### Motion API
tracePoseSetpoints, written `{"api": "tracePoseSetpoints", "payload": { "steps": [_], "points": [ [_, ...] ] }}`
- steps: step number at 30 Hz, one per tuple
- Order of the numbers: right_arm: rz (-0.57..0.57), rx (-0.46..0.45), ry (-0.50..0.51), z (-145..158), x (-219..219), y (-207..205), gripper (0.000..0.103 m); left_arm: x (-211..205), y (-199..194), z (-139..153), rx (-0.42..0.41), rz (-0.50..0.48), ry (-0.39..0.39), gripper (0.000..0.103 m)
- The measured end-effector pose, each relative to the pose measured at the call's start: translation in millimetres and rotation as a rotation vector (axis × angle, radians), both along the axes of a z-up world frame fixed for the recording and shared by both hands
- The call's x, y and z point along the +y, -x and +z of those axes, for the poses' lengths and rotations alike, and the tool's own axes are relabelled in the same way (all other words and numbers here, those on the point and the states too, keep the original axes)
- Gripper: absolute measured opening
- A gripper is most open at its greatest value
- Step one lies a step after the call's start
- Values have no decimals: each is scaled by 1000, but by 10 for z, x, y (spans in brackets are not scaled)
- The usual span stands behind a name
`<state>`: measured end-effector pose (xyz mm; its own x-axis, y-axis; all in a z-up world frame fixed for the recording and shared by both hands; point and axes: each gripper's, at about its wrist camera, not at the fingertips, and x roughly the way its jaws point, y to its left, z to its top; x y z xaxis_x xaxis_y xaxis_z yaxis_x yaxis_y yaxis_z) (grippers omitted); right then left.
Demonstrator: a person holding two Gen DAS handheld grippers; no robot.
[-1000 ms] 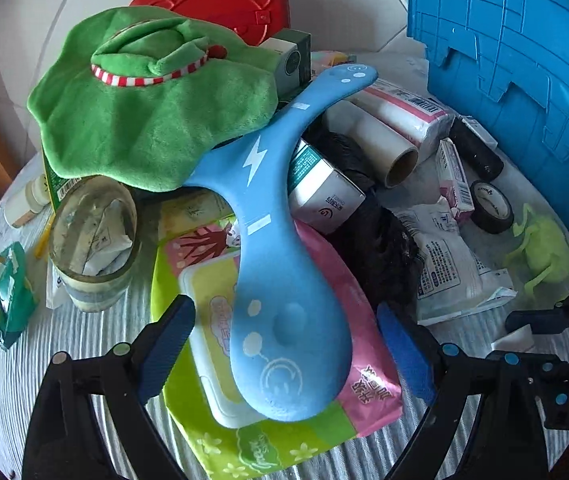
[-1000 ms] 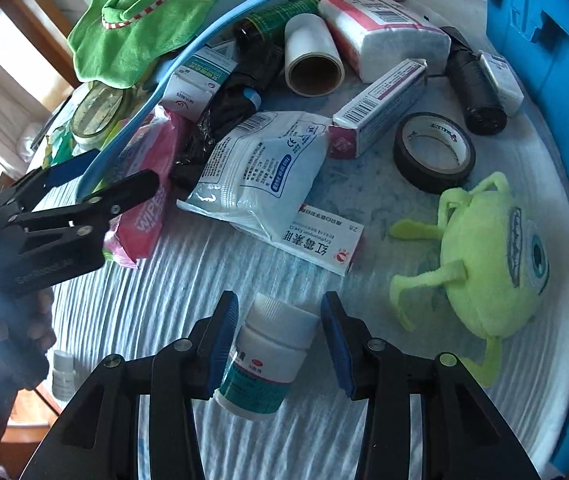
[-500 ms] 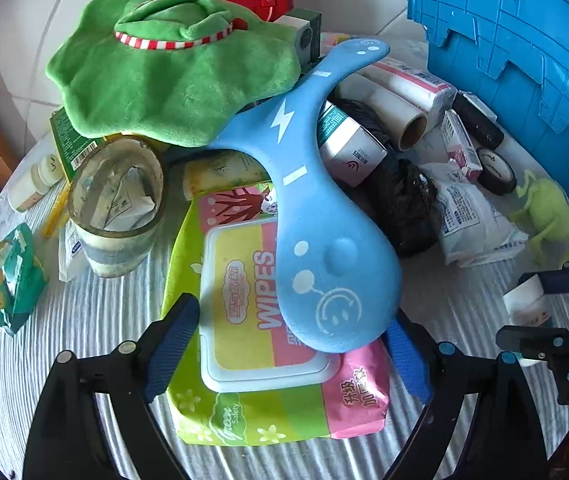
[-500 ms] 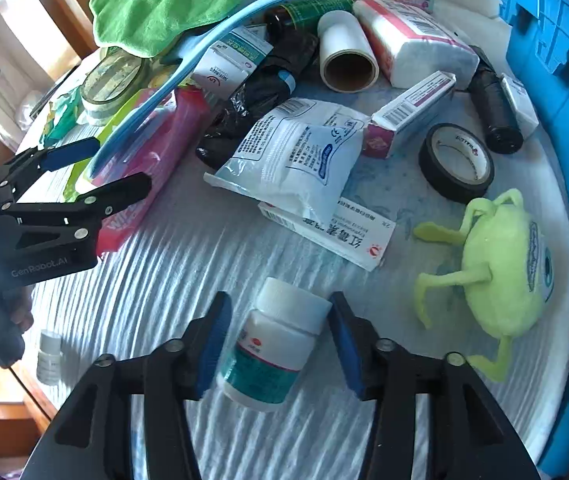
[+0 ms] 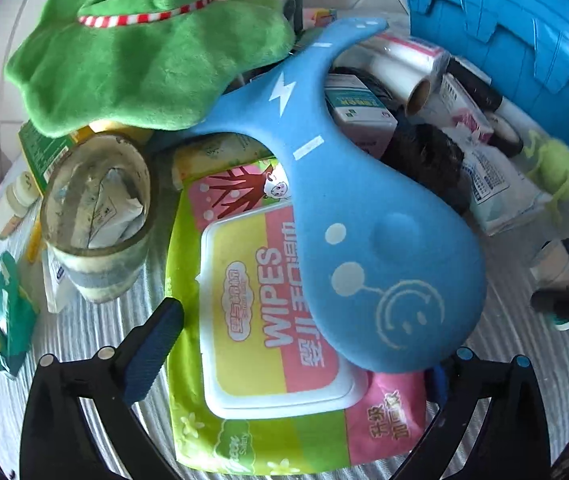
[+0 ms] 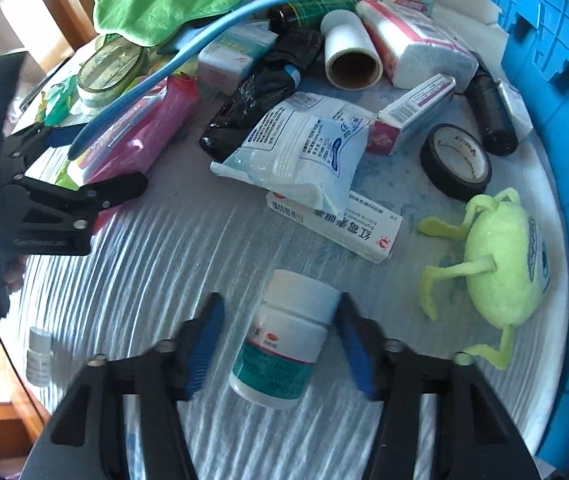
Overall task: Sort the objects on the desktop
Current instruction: 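Close the right tool on the pill bottle while the left tool grasps the pink wipes pack, then lift and carry the pill bottle and wipes pack over the blue crate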
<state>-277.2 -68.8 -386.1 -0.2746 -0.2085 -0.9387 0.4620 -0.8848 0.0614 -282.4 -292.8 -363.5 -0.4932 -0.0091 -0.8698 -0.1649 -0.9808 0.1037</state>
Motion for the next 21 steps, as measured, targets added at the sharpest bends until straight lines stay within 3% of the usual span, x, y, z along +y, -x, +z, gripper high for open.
{"api": "tracePoseSetpoints", "payload": {
  "steps": [2, 7, 15, 21],
  "points": [
    [-8, -3, 7, 1, 45, 6, 34, 37, -47, 33, 28, -14, 11, 88],
    [-20, 11, 8, 43, 143, -66, 34, -56, -230, 127, 45, 38, -15, 76],
    [22, 81, 46, 271, 85, -220, 34, -69, -573, 261, 75, 124, -48, 71],
    [69, 137, 120, 571, -39, -241, 34, -80, -805, 724, 193, 143, -24, 71]
  ]
}}
